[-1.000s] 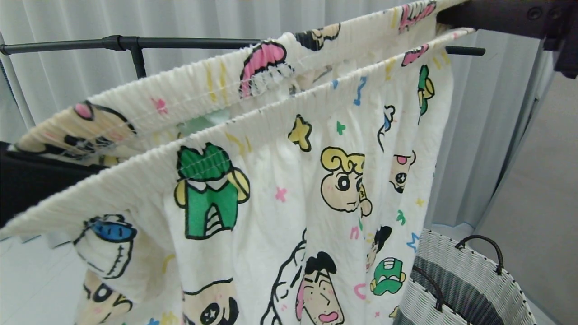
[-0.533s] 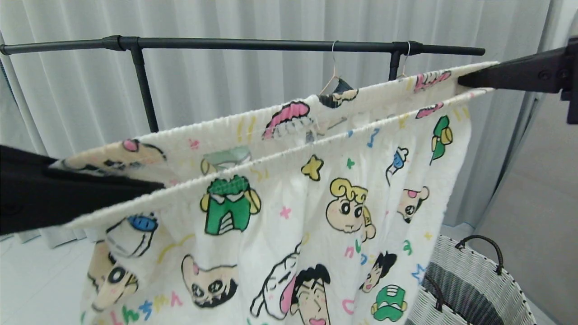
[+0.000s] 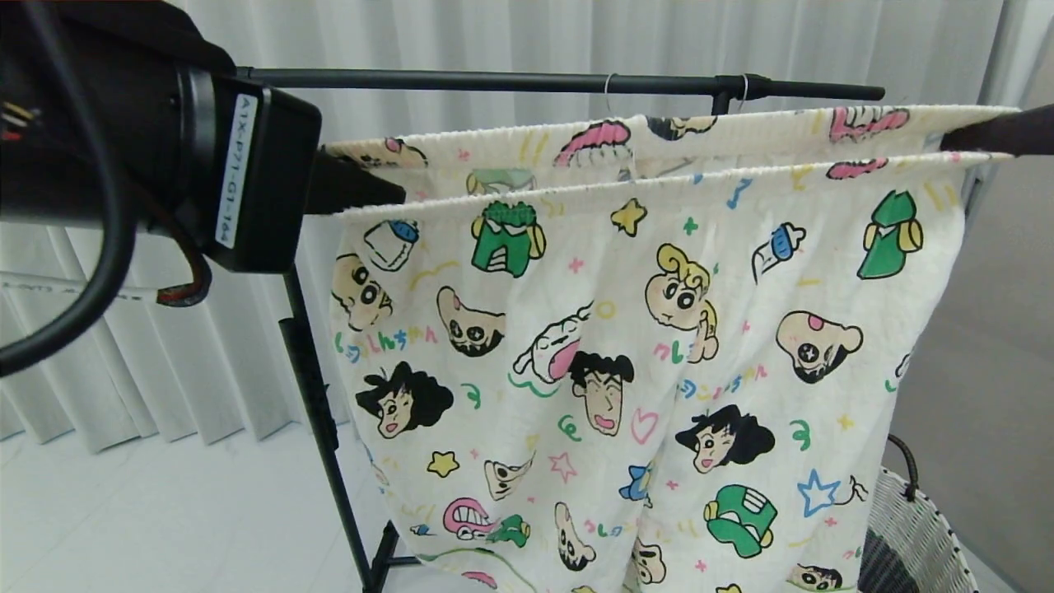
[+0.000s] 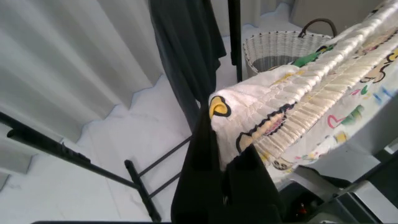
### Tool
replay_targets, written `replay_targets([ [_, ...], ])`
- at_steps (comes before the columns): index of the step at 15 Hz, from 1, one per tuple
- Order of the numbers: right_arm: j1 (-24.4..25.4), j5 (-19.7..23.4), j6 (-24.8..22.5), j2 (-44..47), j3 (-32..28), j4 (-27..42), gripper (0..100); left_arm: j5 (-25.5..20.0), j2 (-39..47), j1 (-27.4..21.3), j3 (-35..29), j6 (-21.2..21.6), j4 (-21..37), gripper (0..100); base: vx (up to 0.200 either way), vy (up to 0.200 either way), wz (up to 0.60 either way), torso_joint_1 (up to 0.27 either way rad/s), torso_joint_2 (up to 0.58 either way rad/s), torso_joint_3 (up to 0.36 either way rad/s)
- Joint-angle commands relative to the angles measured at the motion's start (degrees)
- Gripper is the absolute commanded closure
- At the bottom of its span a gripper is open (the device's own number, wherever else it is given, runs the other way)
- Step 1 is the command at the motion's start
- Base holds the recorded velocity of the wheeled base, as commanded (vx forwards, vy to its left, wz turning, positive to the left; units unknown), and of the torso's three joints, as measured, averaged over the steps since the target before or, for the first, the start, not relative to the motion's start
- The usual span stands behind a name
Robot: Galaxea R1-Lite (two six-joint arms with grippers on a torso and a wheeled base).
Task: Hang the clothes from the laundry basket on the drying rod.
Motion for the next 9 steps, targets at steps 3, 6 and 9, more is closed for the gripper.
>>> replay_targets([
  [3, 0.4, 0.0, 0.8, -0.7, 2.3, -3.7, 100, 0.0, 0.8, 0.0, 0.3, -0.1, -3.1, 100, 0.0, 0.0, 0.0, 0.0, 0.0, 0.0],
  [6, 2.8, -0.1, 1.8, -0.7, 4.1, -5.6, 0, 0.0, 0.6, 0.0, 0.3, -0.1, -3.3, 100, 0.0, 0.0, 0.0, 0.0, 0.0, 0.0],
  [9, 3.5, 0.0, 1.1, -2.6, 7.6, -5.6, 0, 0.1, 0.6, 0.1, 0.5, -0.1, -5.0, 100, 0.0, 0.0, 0.0, 0.0, 0.0, 0.0],
])
